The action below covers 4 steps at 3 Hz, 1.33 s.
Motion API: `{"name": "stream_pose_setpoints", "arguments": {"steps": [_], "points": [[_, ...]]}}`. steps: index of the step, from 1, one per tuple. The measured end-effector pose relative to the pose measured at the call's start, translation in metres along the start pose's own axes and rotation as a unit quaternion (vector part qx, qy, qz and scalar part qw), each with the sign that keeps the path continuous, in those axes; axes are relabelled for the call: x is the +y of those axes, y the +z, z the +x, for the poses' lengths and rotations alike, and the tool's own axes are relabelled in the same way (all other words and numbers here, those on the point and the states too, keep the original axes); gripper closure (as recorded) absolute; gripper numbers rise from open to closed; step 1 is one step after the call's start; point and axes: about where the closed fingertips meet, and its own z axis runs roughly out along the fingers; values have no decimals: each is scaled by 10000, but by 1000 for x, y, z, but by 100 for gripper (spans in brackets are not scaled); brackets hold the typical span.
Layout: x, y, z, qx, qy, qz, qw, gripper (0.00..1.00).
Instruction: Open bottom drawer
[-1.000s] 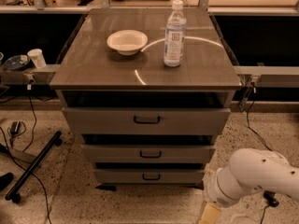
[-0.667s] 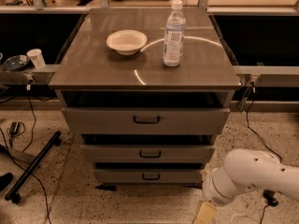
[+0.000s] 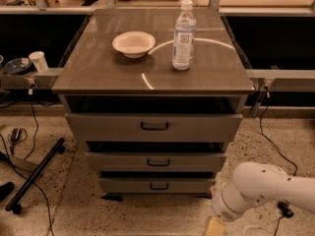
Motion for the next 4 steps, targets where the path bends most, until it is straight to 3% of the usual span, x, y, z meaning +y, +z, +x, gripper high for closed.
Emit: {"name": "stream_pose_setpoints", "arguments": {"steps": [2,3,4], "points": [[-5,45,4,-81,104,-249,9996,0],[-17,95,6,-34,189,-392,9990,0],[-17,95,6,-34,189,-392,9990,0]]}}
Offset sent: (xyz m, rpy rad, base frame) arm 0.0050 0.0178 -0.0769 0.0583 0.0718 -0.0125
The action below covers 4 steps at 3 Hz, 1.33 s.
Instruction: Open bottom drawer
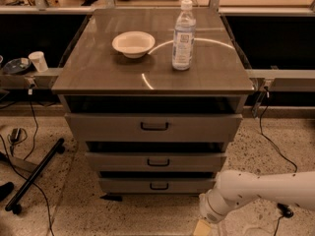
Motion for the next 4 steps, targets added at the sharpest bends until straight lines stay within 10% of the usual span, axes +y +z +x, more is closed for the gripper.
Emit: {"name": "stream_pose_setpoints", "arguments": {"steps": [4], "points": [[-9,3,-4,-1009,44,-838,9913,0]]}}
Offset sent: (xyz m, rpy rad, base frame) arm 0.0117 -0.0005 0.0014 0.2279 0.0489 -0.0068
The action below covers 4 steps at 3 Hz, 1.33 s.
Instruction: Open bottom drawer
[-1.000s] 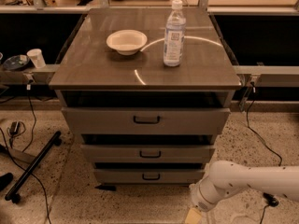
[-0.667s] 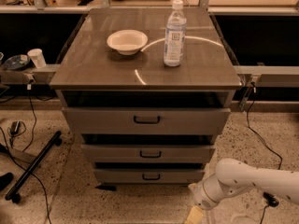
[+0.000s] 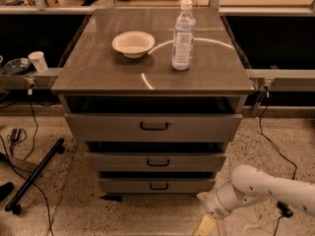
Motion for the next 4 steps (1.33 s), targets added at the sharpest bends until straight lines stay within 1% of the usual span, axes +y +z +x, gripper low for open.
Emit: {"name": "stream_pose_setpoints", "arguments": {"steps": [1,2,3,4], "points": [[0,0,0,-1,-2,-3,10000,0],[-1,-1,-8,-101,-77,-109,9999,0],[0,-1,-9,-147,-103,-25,9998,0],[-1,-1,-21,-775,-196,181,9966,0]]}}
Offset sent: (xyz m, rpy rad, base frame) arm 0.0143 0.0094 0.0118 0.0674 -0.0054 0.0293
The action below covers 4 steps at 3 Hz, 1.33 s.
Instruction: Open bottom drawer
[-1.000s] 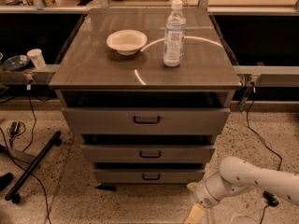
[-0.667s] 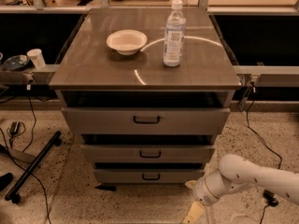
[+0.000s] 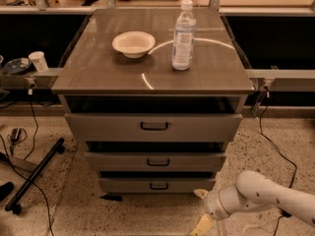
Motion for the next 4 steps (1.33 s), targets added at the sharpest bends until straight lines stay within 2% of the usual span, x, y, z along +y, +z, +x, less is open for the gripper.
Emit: {"name": "stream_pose_setpoints", "arguments": {"steps": [1,2,3,4], "points": [[1,-3,-7,-678,-100,258,9973,0],[-15,3,-15,-691,-173,206,9972,0],[-51,16,-34,-587,-353,89,9976,0],[-77,24,-47,-610,-452,79,9971,0]]}}
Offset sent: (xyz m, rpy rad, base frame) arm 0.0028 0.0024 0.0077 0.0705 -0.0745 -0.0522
